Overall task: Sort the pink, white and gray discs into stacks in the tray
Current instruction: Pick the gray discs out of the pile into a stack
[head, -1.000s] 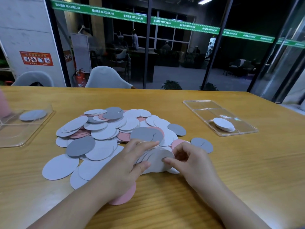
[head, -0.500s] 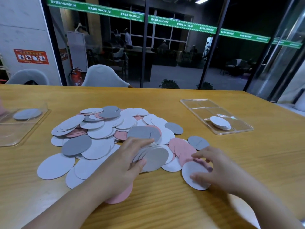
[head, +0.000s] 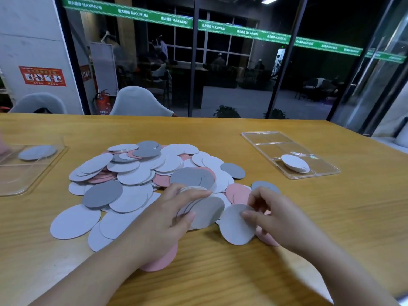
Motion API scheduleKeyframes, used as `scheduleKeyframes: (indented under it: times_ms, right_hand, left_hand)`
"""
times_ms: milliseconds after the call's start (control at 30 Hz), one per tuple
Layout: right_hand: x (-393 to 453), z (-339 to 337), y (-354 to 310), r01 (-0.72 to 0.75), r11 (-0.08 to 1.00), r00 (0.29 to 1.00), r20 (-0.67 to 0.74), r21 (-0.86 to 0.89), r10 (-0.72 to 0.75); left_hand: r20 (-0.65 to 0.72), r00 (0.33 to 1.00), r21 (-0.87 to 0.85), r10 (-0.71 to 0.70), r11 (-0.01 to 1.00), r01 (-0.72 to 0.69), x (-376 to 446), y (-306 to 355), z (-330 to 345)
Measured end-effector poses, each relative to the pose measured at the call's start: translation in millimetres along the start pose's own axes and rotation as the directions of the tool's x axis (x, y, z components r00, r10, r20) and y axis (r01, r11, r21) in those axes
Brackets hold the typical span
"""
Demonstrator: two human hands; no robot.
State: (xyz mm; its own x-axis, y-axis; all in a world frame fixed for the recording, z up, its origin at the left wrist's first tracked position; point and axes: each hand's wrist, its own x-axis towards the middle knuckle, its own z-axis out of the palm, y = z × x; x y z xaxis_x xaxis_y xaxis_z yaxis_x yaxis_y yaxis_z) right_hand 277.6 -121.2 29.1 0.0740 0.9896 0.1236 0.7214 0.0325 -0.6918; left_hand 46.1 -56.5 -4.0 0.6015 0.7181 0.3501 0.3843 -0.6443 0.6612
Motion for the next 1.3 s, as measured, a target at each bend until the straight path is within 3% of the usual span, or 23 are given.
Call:
scheduleKeyframes:
  times_ms: [200,433,500,633,800,1000,1167,1233,1300]
  right_hand:
    - [12,27,-12,0.071,0.997,0.994,-0.085,0.024,-0.068]
    - [29,32,-13,0.149,0.988,0.986,-0.066,-0.027,-0.151]
    - [36,26,-11,0.152,0.982,0.987,-0.027,-0.108,-0.156]
    - [46,29,-1,0.137,0.924,0.98,0.185,-0.356,-0.074]
    - [45,33,-1,0.134,0.903,0.986,0.145,-0.409,-0.081]
    - [41,30,-21,0.257,0.74,0.967,0.168,-0.621,-0.194]
    - [41,22,-17,0.195,0.811,0.979,0.053,-0.552,-0.199]
    - [39,23,-13,0.258,0.887,0.958,-0.015,-0.383,-0.286]
    - [37,25,-15,0.368,0.895,0.917,-0.06,-0.253,-0.394]
  left_hand:
    - [-0.007,1.0,-0.02,-0.003,1.0,0.003,1,2,1]
    - [-0.06,0.998,0.01,0.004,1.0,-0.004,1,-4,-3]
    - [-0.112,0.994,-0.007,-0.003,1.0,0.002,1,-6,-6]
    - [-0.209,0.978,-0.039,-0.012,0.999,0.004,3,-12,-12]
    - [-0.264,0.964,-0.056,-0.031,0.998,0.017,4,-16,-14]
    - [-0.268,0.961,-0.033,-0.062,0.998,0.055,4,-20,-14]
    - [-0.225,0.971,-0.032,-0.077,0.997,0.071,3,-23,-15]
    - [-0.224,0.972,-0.025,-0.075,0.997,0.072,4,-22,-14]
    - [-0.228,0.971,-0.015,-0.075,0.997,0.074,4,-23,-14]
